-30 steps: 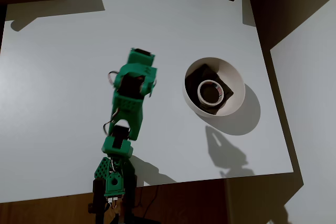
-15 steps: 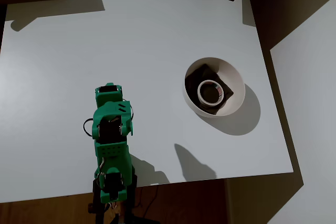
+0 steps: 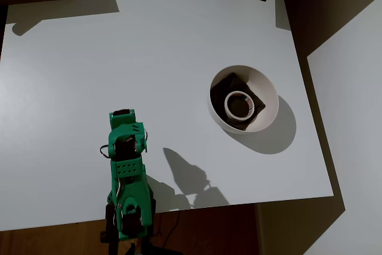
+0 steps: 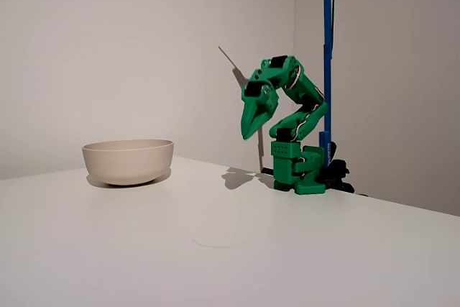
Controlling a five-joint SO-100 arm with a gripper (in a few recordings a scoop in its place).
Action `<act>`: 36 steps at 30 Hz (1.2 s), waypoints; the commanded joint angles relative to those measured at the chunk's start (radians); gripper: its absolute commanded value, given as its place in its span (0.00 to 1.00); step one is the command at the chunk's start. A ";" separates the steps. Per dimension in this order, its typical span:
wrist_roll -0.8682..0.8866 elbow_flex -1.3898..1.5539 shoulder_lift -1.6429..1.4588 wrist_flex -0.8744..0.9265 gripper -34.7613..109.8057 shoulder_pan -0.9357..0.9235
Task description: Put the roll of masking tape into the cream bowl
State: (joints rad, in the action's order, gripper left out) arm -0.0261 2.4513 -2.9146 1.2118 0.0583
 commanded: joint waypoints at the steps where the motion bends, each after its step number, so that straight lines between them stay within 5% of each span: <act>1: -0.003 0.140 -0.127 -0.041 0.18 0.034; 12: 0.012 0.434 -0.476 0.046 0.18 0.032; 36: 0.051 0.463 -0.476 0.175 0.22 -0.008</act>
State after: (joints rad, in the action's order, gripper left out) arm 0.0138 2.9376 -3.3870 1.3760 0.0476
